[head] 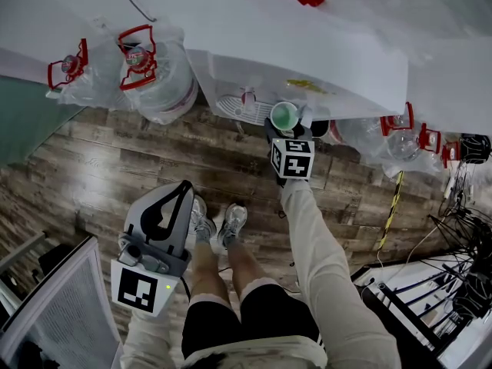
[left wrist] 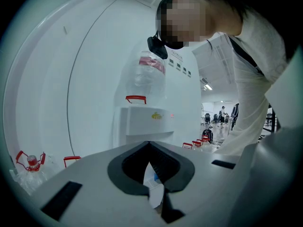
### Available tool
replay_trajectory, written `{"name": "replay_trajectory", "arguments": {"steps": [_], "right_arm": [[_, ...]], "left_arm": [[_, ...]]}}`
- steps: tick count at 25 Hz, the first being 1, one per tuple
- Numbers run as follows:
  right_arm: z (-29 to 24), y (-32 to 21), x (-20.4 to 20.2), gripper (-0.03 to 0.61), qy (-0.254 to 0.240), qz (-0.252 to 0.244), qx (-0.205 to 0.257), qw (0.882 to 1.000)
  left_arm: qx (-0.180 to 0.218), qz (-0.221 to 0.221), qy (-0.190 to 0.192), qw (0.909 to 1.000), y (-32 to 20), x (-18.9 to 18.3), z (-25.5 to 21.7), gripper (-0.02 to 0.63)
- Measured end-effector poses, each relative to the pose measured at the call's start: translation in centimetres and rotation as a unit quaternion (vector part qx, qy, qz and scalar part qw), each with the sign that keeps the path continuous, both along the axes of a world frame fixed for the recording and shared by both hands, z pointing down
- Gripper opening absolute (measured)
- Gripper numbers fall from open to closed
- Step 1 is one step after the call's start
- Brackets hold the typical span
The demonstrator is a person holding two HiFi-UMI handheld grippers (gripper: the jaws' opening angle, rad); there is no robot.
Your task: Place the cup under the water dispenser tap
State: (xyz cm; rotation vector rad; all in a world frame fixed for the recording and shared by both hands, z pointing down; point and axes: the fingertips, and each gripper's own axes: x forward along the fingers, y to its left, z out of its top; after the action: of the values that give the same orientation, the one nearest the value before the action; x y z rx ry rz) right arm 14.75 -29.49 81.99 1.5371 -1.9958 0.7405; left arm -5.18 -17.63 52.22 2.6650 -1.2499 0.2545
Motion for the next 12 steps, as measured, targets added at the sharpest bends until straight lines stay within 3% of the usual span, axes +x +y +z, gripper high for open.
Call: {"name": "replay_trajectory", "arguments": {"steps": [12], "right_arm": [[-1.1,1.0,0.0,0.333,-0.015,-0.009,0.012,1.000]], "left_arm": [[-0.001,0.012,0.001,0.9999,0.4,0.7,0.0,0.005]]}}
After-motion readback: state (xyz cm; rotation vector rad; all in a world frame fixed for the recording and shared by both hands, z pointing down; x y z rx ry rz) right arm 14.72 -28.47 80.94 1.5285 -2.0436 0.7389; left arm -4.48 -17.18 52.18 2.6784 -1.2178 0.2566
